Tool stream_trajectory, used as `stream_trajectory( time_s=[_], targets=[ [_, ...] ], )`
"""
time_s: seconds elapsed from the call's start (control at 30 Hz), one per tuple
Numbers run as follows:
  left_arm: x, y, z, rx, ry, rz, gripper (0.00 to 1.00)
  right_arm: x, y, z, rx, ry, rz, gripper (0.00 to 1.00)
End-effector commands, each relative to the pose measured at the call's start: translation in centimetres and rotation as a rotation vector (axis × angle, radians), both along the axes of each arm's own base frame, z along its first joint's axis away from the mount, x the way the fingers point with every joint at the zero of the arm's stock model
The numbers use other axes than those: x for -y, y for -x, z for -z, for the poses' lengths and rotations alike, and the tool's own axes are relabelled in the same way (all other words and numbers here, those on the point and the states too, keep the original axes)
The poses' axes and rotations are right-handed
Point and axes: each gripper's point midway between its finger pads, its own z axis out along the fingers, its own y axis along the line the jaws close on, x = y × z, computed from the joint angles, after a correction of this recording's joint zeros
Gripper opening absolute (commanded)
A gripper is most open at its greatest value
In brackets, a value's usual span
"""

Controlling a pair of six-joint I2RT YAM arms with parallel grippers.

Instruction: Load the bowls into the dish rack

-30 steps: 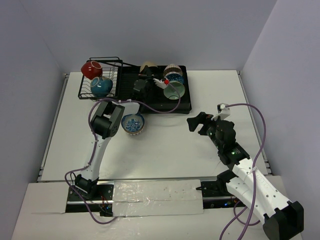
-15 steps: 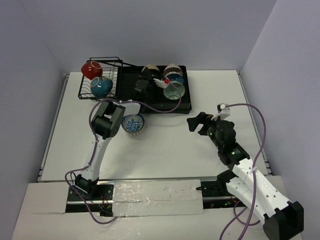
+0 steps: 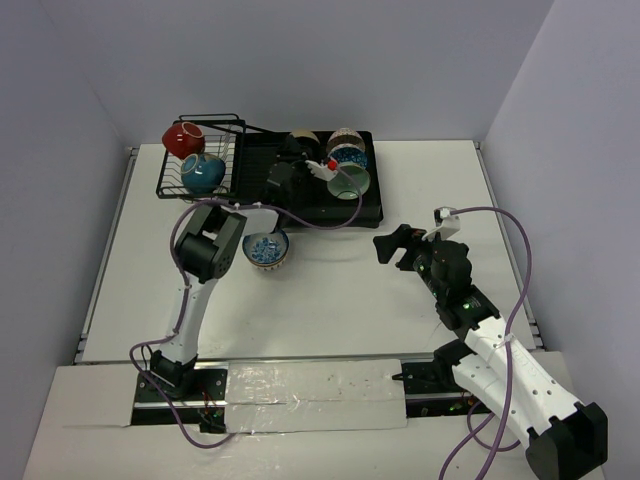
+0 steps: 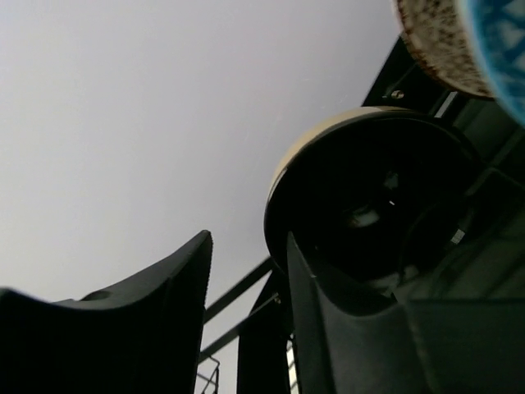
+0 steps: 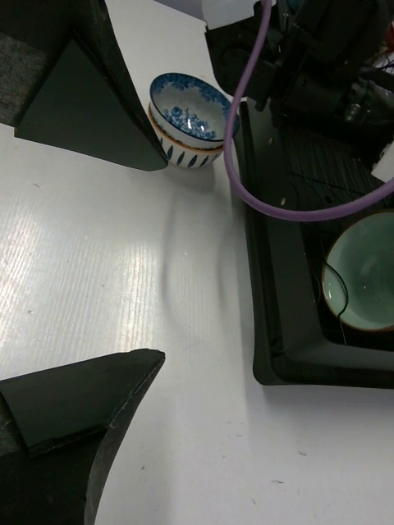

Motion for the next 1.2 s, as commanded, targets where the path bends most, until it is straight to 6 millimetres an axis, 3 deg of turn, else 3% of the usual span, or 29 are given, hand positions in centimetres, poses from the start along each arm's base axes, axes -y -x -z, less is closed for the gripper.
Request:
stream_trajectory(
  time_s=[0.0, 0.03, 0.2, 0.27, 0.3, 0.33, 0.37, 0.4, 0.47, 0.5, 0.6, 0.67, 0.73, 0.8, 0.87, 0.9, 0.97, 1.0, 1.17],
  targets=[
    [1.2, 2.3, -5.5, 0.048, 0.108, 0.058, 0.48, -0.5, 0.0, -1.3, 0.054, -0.012, -0.022, 0.97],
    [1.3, 2.8, -6.8, 0.058, 0.117, 0.063, 0.50, -0.5, 0.0, -1.3, 0.054, -0.012, -0.023, 0.96],
    [1.2, 4.6, -7.3, 0.036, 0.138, 0.070, 0.54, -0.4, -0.1, -1.6, 0.063, -0.009, -0.021, 0.96],
    [1.1, 5.9, -8.4, 0.022, 0.196, 0.078, 0.54, -0.4, 0.0, -2.1, 0.077, -0.010, -0.022, 0.96],
    [0.6, 6.8, -10.4, 0.033, 0.240, 0.067, 0.53, -0.4, 0.0, -2.2, 0.079, -0.009, -0.021, 0.96],
    [0.7, 7.6, -10.7, 0.011, 0.272, 0.066, 0.53, -0.4, 0.0, -2.4, 0.086, -0.009, -0.023, 0.96],
    [0.8, 8.1, -10.4, -0.052, 0.337, 0.063, 0.52, -0.3, 0.0, -2.7, 0.092, -0.009, -0.020, 0.96],
    [0.2, 9.5, -13.2, -0.045, 0.409, 0.049, 0.52, -0.3, 0.1, -2.9, 0.098, -0.010, -0.022, 0.96],
    [0.0, 11.0, -13.2, -0.157, 0.545, 0.035, 0.51, -0.2, 0.1, -3.1, 0.103, -0.011, -0.017, 0.97],
    [-0.6, 12.6, -16.0, -0.151, 0.626, 0.046, 0.50, -0.2, 0.1, -3.1, 0.106, -0.012, -0.016, 0.97],
    [-1.5, 16.0, -18.0, -0.262, 0.854, 0.057, 0.54, -0.2, 0.1, -3.1, 0.108, -0.020, -0.018, 0.98],
    [-2.6, 17.7, -16.6, -0.366, 0.999, 0.005, 0.59, -0.3, 0.2, -3.1, 0.105, -0.020, -0.022, 0.98],
    [-3.6, 19.9, -17.0, -0.432, 1.154, -0.005, 0.65, -0.3, 0.2, -3.1, 0.103, -0.021, -0.022, 0.98],
    [-4.9, 22.0, -15.8, -0.508, 1.211, -0.060, 0.70, -0.3, 0.2, -3.2, 0.105, -0.024, -0.025, 0.98],
    [-5.5, 23.7, -15.0, -0.586, 1.285, -0.091, 0.83, -0.5, 0.2, -3.3, 0.111, -0.031, -0.030, 0.98],
    [-5.8, 24.9, -12.4, -0.675, 1.313, -0.168, 0.87, -0.5, 0.3, -3.3, 0.111, -0.030, -0.035, 0.98],
    [-6.3, 26.3, -10.1, -0.749, 1.330, -0.233, 0.88, -0.6, 0.2, -3.2, 0.108, -0.030, -0.035, 0.98],
    [-6.8, 27.3, -8.0, -0.811, 1.352, -0.310, 0.88, -0.5, 0.2, -3.2, 0.107, -0.028, -0.033, 0.98],
    [-8.0, 29.9, -1.0, -0.955, 1.358, -0.561, 0.84, -0.6, 0.1, -2.9, 0.096, -0.026, -0.036, 0.98]
  ],
)
